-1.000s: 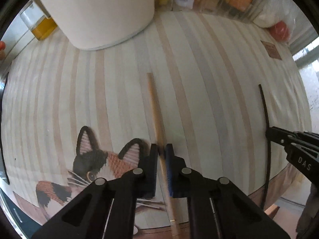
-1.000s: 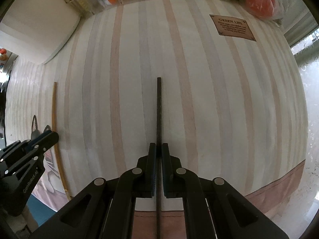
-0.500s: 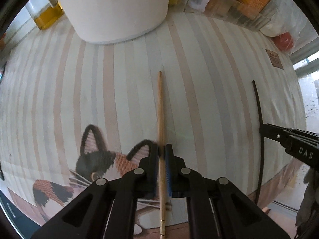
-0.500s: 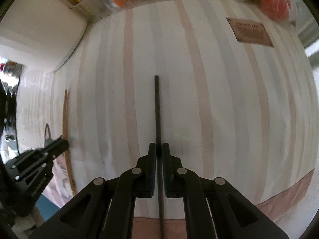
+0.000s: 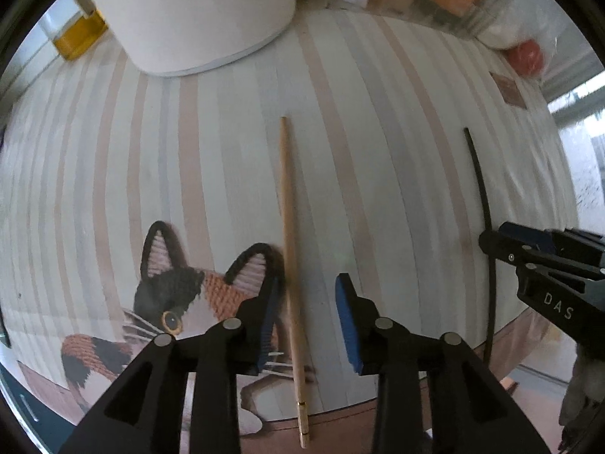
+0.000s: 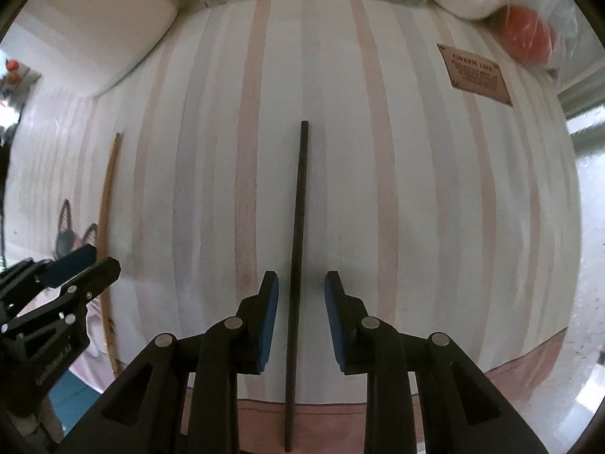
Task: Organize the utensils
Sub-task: 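Grasp the last wooden chopstick with left tool while right tool grasps the dark chopstick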
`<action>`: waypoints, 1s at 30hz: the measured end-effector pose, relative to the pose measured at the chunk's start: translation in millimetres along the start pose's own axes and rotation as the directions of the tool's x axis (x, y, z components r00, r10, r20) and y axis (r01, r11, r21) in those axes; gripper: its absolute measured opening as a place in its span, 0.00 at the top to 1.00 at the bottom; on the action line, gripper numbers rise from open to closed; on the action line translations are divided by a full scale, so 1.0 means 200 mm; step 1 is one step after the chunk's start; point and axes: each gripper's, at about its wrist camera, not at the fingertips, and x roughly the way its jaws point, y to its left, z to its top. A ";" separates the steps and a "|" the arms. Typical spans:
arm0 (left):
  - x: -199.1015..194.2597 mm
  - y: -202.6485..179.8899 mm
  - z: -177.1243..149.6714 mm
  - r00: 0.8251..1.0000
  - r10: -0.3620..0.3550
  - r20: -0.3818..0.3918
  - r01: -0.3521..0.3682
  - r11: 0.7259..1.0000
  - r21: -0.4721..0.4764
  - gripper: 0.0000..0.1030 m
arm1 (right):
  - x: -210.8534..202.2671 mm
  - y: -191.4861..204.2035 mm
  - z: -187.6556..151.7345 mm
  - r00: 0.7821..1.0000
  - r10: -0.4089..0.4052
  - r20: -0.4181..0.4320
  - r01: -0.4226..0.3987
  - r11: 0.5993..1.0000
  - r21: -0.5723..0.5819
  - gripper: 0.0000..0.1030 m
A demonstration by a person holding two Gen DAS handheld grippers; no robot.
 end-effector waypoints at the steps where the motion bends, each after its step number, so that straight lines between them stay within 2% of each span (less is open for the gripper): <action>1: 0.00 -0.01 0.00 1.000 0.014 0.005 -0.014 1.000 0.006 0.72 | 0.01 0.04 0.00 1.000 -0.016 0.004 0.016 1.000 -0.009 0.76; 3: 0.00 -0.02 0.00 1.000 0.026 0.017 -0.026 1.000 0.004 0.76 | 0.00 0.11 0.00 0.999 -0.039 0.019 0.040 0.999 -0.010 0.82; 5: 0.00 -0.01 0.02 0.999 0.038 0.022 -0.038 0.999 -0.014 0.82 | 0.00 0.13 -0.02 0.999 -0.044 0.028 0.044 0.999 0.014 0.94; 8: 0.00 0.04 0.04 0.999 0.035 0.027 -0.033 0.998 -0.052 0.95 | 0.00 0.09 -0.03 1.000 -0.003 0.029 0.001 0.999 0.046 0.95; 14: 0.00 0.12 0.08 0.999 0.032 0.024 -0.030 0.997 -0.069 0.95 | 0.01 0.07 -0.04 1.000 -0.010 0.028 0.009 0.999 0.047 0.94; 18: 0.00 0.09 0.06 1.000 0.008 0.006 -0.008 0.997 -0.077 0.87 | 0.01 0.01 0.01 1.000 0.015 0.006 -0.015 0.998 0.053 0.94; 24: 0.04 0.00 0.07 0.999 0.047 0.004 -0.047 0.999 -0.013 0.77 | 0.00 -0.02 0.07 1.000 0.006 -0.006 -0.005 0.999 0.036 0.94; 26: 0.04 -0.05 0.09 0.996 0.085 0.018 -0.086 0.996 0.018 0.77 | 0.00 0.01 0.11 1.000 -0.014 0.003 0.014 0.999 0.030 0.94; 28: 0.04 -0.07 0.11 0.996 0.082 0.019 -0.082 0.996 0.020 0.79 | 0.00 0.04 0.14 0.999 -0.033 0.007 0.033 0.999 0.020 0.94; 29: 0.04 -0.07 0.11 0.997 0.080 0.019 -0.081 0.997 0.019 0.82 | 0.00 0.05 0.15 0.999 -0.041 0.006 0.041 0.999 0.017 0.94; 30: 0.04 -0.07 0.12 0.996 0.080 0.026 -0.081 0.996 0.021 0.89 | 0.00 0.06 0.16 0.999 -0.049 0.004 0.049 0.999 0.013 0.94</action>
